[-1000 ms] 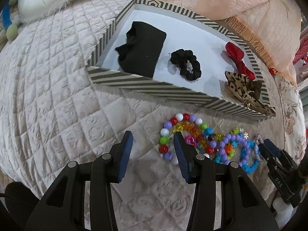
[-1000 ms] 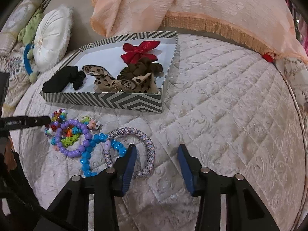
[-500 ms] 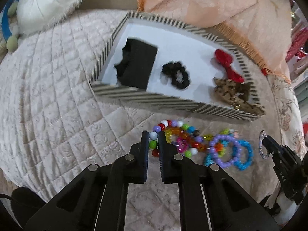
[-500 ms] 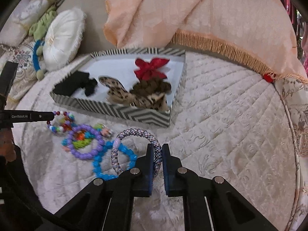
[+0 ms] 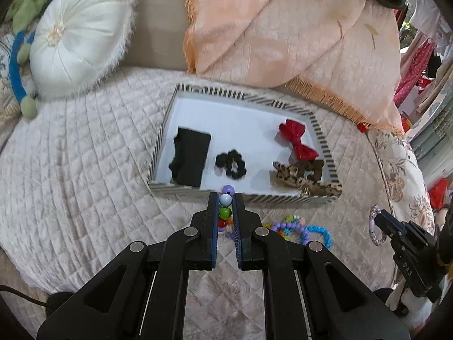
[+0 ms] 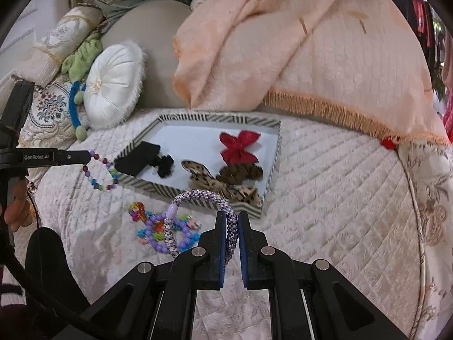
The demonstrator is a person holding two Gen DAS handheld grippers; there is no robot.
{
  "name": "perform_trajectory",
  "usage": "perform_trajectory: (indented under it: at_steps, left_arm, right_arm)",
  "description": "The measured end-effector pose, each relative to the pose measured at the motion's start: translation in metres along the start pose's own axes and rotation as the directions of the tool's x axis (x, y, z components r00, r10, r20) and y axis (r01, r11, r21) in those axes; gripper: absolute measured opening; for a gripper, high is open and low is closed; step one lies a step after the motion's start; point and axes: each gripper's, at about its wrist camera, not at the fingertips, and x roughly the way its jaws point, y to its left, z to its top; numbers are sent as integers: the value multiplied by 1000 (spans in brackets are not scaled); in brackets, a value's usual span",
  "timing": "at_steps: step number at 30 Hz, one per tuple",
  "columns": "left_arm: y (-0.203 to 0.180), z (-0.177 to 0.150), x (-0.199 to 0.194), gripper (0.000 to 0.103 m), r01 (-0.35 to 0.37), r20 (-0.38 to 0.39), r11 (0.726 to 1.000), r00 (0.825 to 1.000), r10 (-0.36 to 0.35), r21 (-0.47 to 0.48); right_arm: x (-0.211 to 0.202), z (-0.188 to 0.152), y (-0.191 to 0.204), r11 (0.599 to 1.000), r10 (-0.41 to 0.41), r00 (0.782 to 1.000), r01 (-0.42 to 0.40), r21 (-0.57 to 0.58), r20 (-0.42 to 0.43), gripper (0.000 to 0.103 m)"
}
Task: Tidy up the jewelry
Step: 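Grasp the multicolour bead bracelet with the left gripper while the right gripper grasps the silver bracelet, then carry both bracelets over the tray and open both grippers to drop them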
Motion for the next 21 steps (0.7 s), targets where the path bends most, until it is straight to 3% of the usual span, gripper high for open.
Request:
perform_trajectory:
  at_steps: [9,21]
  left_arm:
    - [-7,22,-13,8,-17,46,1000,999,16,24]
    - [-22,49,11,8,-60,45,996,997,57,72]
  right_arm:
    - [1,17,11,1000,27,1000,-27,-7,10,8]
    - [31,39,18,998,50,999,-50,-31,-23,8]
